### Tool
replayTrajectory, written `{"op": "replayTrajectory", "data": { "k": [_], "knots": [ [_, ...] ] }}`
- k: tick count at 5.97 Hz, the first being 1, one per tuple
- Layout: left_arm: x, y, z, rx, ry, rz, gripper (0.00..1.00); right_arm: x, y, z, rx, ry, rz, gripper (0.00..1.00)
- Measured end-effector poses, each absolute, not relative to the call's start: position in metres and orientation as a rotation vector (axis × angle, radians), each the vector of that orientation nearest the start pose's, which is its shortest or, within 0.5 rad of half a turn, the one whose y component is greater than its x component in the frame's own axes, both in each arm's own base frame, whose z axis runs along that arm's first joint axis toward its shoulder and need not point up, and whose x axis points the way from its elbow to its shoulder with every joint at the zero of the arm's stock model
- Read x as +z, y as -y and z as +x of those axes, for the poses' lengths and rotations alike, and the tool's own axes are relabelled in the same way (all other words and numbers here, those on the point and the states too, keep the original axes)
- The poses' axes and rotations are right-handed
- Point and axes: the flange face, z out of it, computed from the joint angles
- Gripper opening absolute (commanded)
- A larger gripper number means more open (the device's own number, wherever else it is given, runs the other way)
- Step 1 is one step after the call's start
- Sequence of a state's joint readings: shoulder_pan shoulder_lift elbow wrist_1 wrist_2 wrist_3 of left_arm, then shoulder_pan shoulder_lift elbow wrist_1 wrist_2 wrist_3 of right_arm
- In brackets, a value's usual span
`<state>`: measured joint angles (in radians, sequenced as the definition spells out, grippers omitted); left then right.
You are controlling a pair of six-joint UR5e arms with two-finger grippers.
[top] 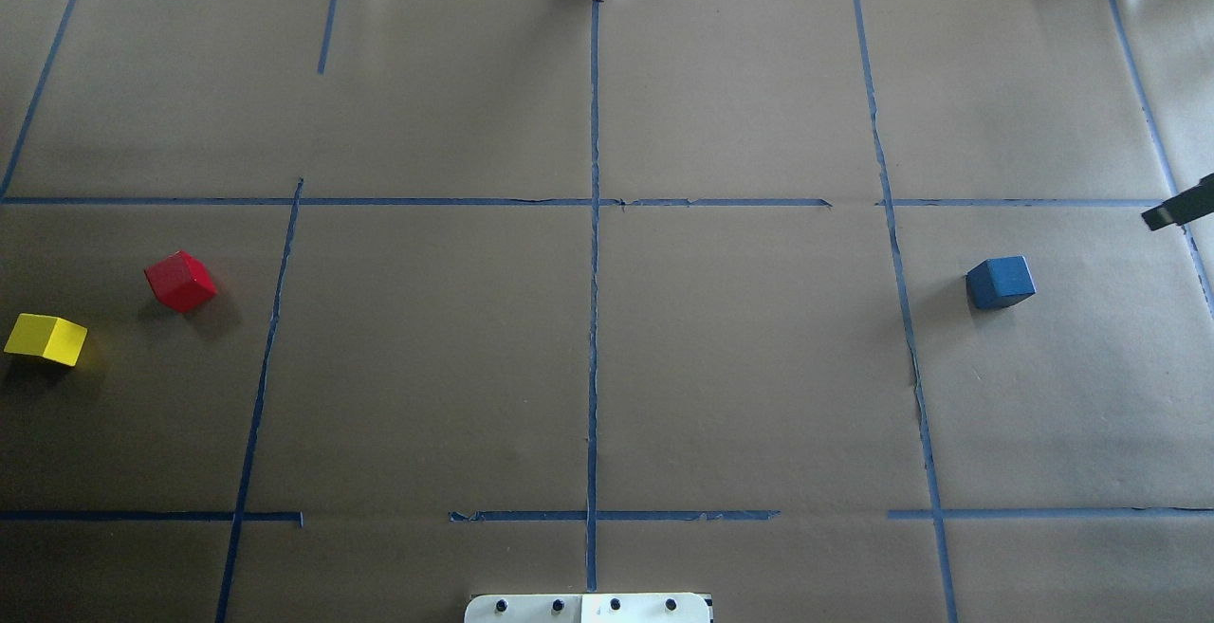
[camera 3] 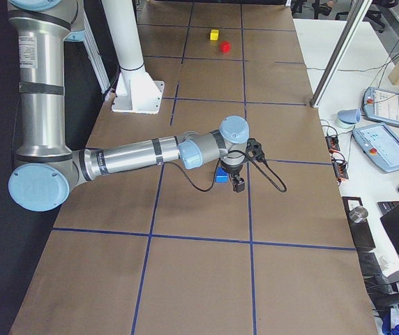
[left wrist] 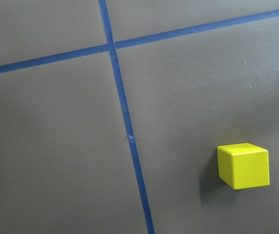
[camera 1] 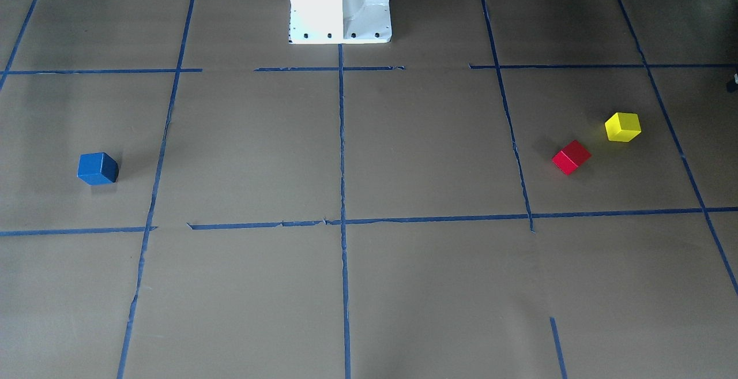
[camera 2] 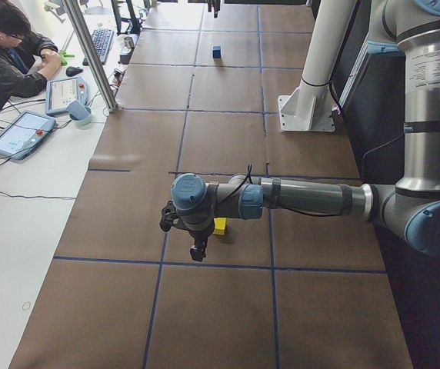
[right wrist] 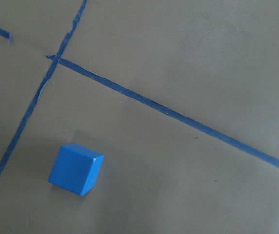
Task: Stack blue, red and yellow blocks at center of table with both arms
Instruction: 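Move the right gripper toward the blue cube, then lower the right gripper and grasp the blue cube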
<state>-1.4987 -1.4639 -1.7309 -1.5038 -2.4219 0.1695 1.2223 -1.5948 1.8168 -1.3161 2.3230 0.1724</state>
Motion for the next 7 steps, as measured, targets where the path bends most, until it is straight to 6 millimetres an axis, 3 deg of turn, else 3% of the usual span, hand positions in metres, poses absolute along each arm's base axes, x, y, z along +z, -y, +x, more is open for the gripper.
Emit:
{"op": "replayTrajectory", "data": {
  "k": [1,2,4,7],
  "knots": [
    [0.632,0.448,-0.026,0.221,-0.854,0.028,1.00,0.512,0.482,-0.161,-0.266,0.810,0.245,1.00],
    [0.632,0.448,-0.026,0.221,-0.854,0.027,1.00,0.515,0.476,-0.199,-0.218,0.789,0.242,1.00],
    [0.633,0.448,-0.026,0.221,-0.854,0.027,1.00,0.536,0.472,-0.222,-0.127,0.769,0.184,1.00],
    [0.632,0.448,-0.026,0.221,-0.854,0.027,1.00,0.545,0.466,-0.245,-0.104,0.764,0.141,1.00]
  ]
}}
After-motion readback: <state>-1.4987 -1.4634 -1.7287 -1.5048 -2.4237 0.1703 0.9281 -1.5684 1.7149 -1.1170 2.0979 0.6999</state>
